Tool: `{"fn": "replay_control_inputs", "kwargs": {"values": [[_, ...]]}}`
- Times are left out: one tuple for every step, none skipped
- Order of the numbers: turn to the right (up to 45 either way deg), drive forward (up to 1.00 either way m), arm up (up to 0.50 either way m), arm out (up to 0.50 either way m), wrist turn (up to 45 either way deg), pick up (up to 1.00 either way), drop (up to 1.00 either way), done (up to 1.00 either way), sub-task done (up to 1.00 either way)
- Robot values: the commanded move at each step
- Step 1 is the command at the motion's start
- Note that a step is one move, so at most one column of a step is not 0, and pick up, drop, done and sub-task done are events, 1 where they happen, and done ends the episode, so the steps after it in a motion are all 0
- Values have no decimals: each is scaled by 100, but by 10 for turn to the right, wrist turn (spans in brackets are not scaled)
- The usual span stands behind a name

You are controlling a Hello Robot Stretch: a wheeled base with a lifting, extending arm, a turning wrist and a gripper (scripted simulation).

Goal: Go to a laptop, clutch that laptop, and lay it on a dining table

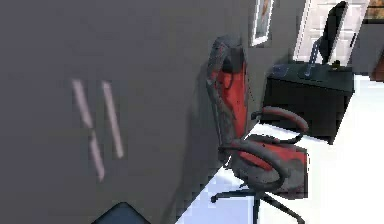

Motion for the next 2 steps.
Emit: {"fn": "replay_control_inputs", "kwargs": {"values": [[270, 0, 0, 0, 0, 0, 0, 0, 0], [-450, 0, 0, 0, 0, 0, 0, 0, 0]]}}
